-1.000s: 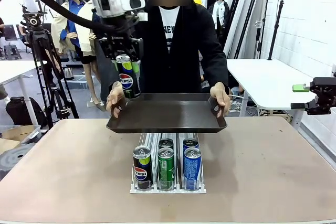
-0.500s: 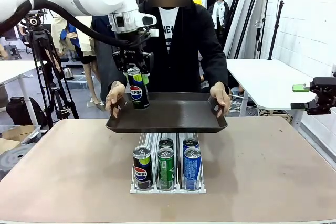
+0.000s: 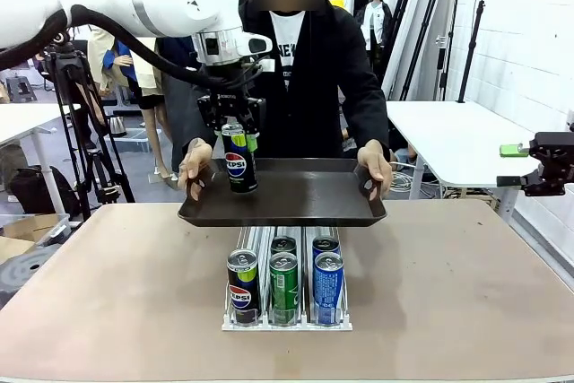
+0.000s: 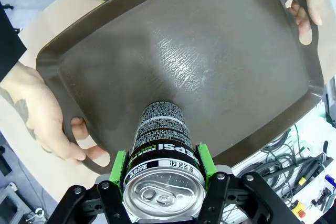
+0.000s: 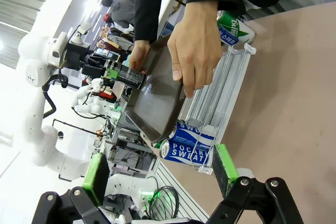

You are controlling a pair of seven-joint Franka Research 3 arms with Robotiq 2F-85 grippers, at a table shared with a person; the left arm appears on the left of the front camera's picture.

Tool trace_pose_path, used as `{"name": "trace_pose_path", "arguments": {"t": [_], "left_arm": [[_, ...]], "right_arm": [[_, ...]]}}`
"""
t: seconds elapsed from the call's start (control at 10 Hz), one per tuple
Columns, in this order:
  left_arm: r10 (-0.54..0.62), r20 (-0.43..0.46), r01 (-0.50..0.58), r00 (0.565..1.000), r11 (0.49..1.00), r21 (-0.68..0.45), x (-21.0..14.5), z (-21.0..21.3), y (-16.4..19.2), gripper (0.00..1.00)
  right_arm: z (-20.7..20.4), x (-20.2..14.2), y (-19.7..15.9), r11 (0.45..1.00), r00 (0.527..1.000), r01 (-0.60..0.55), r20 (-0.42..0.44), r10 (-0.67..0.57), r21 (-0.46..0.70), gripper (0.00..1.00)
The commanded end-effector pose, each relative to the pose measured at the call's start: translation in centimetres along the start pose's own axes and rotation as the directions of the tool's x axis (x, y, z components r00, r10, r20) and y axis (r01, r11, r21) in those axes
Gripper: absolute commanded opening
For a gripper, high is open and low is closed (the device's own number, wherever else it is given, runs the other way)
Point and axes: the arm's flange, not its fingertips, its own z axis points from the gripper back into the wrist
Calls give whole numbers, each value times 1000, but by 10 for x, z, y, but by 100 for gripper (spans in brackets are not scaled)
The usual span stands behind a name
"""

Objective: Retrieve and hand over the desired beverage to the person.
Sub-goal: Place the picked can on the Handle tray extended by the person.

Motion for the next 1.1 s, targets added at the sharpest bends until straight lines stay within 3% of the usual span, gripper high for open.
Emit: {"name": "trace_pose_path", "arguments": {"t": [0.0,0.5,0.6,1.0], "left_arm": [[-5,4,5,1000,1000,7,5,3,4,0],[5,-20,-5,1000,1000,-3,9,-7,7,0],[9,-23,-9,1000,1000,-11,10,-5,7,12],[18,-17,-18,1000,1000,-3,11,-2,9,80]], "right_arm": [[0,-1,0,1000,1000,-1,3,1,-4,100],[0,-1,0,1000,1000,-1,3,1,-4,100],[0,-1,0,1000,1000,-1,3,1,-4,100],[0,-1,0,1000,1000,-1,3,1,-4,100]]}}
